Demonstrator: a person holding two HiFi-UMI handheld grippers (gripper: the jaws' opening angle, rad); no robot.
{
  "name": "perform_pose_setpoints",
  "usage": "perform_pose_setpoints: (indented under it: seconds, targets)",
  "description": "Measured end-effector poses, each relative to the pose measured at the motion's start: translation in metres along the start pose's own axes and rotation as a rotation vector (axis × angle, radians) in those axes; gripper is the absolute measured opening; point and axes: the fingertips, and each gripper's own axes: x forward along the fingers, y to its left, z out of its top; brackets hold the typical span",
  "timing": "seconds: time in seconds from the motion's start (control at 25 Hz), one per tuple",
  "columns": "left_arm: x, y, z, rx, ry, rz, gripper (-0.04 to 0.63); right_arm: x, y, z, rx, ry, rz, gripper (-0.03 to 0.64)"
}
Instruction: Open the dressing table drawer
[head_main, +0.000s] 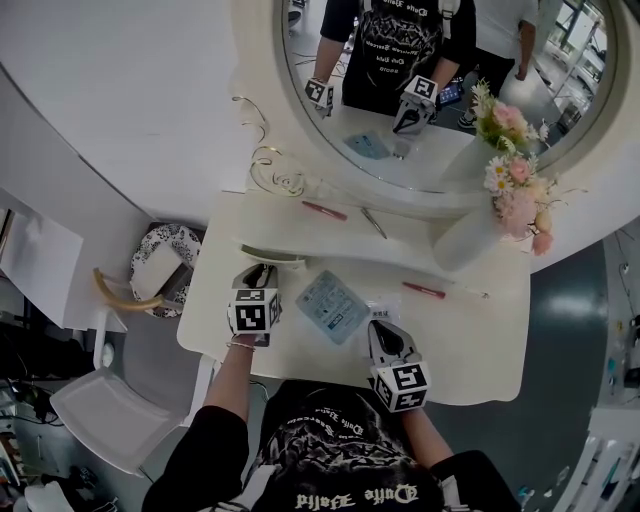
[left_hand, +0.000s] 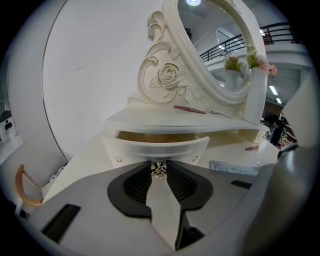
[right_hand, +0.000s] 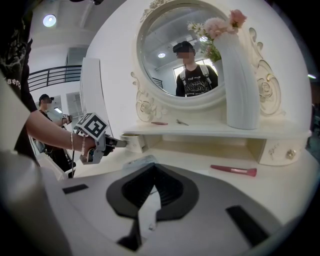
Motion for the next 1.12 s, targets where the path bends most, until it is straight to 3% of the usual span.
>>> perform_pose_setpoints:
  seconds: [1.12]
  targets:
    - [-0.0047, -0.0022, -0.0055, 0.003, 0.007, 0.007, 0.101, -0.0014, -0.0050, -0.0001, 0.024, -0.011, -0.010, 0.011]
